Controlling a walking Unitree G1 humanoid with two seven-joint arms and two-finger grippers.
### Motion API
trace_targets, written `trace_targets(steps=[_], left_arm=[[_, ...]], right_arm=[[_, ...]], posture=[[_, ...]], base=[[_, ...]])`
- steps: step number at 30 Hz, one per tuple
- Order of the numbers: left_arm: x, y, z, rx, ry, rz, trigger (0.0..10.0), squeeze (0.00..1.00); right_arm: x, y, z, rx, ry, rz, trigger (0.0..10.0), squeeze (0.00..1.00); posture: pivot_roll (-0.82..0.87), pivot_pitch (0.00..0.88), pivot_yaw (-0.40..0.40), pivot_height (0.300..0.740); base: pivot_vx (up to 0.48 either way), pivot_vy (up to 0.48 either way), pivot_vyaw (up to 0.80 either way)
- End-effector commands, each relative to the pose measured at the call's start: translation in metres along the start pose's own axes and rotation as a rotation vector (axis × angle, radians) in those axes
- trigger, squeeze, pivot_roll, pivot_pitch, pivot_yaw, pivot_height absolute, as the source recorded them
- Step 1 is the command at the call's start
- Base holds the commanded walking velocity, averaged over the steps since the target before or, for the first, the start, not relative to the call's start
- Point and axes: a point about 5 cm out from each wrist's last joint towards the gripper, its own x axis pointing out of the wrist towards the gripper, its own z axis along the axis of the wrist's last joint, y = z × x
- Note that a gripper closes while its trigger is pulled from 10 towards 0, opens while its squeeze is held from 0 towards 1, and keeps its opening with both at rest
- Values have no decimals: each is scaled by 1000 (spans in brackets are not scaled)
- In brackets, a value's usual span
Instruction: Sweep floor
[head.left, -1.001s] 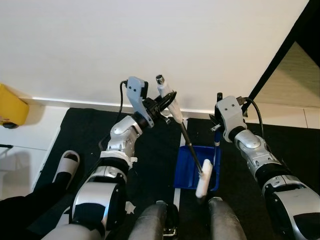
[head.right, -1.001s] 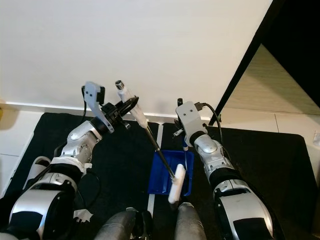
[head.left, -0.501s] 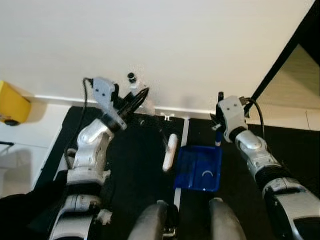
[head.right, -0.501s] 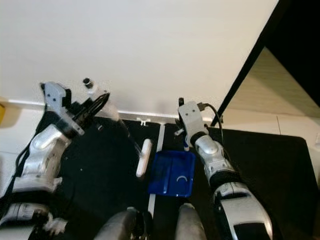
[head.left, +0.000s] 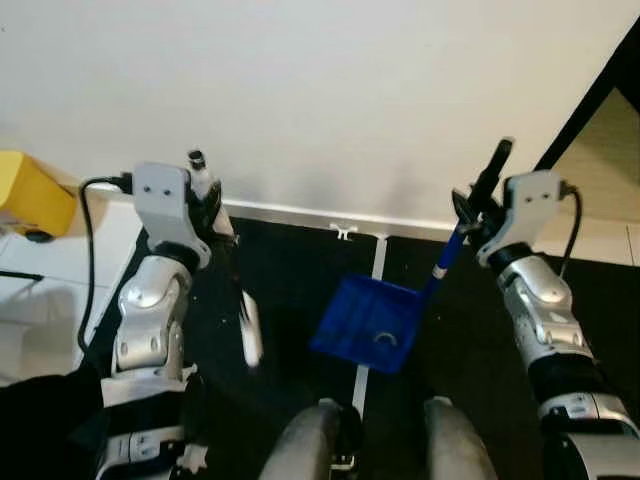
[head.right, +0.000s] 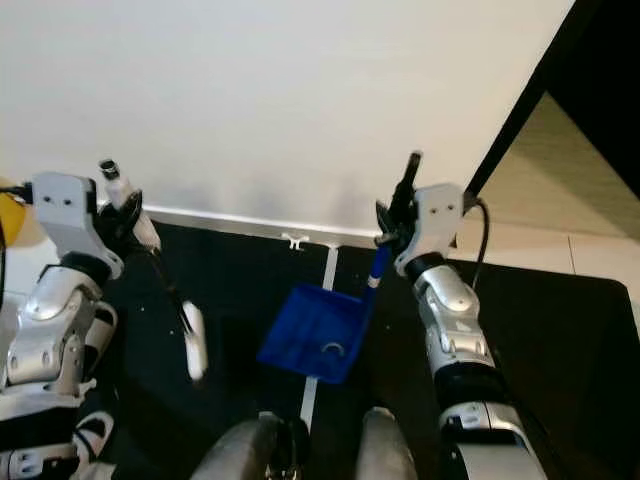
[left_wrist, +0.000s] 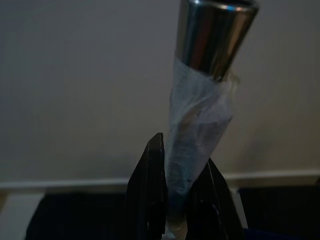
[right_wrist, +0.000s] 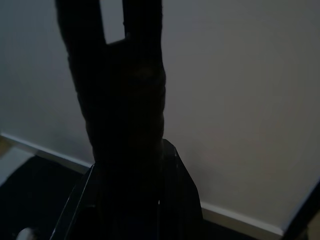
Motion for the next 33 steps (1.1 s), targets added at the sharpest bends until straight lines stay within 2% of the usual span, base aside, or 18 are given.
trace_targets(steps=[1, 4, 9, 12, 16, 22, 27, 33], left_arm=[[-7, -4, -7, -58, 44, -45, 10000, 0], [-8, -6, -8, -78, 53, -64, 10000, 0], [-7, -8, -6, -33, 67, -44, 10000, 0], [-8, -9, -5, -33, 63, -37, 10000, 0], [-8, -11, -2, -40, 45, -45, 10000, 0], [-9, -11, -6, -48, 56, -13, 10000, 0], [-9, -12, -9, -49, 63, 8, 10000, 0], [-9, -9, -11, -47, 78, 32, 10000, 0]], right_arm=[[-7, 3, 0, 18, -9, 17, 10000, 0], [-10, 4, -1, 18, -11, 26, 10000, 0], [-14, 3, 2, 35, -19, 37, 10000, 0], [-15, 2, 5, 44, -26, 57, 10000, 0], [-21, -2, 8, 9, -4, 99, 10000, 0], [-22, -24, 10, -11, 8, -28, 10000, 0], [-23, -30, 8, -10, 16, -100, 10000, 0], [-22, -34, 8, -10, 23, -127, 10000, 0]], posture=[[36, 166, 120, 740], [35, 164, 120, 740], [32, 155, 116, 740], [31, 150, 112, 740], [29, 143, 102, 740], [25, 138, 86, 740], [24, 137, 82, 740], [24, 137, 80, 740]], base=[[0, 0, 0], [0, 0, 0], [0, 0, 0], [0, 0, 0], [0, 0, 0], [0, 0, 0], [0, 0, 0], [0, 0, 0]])
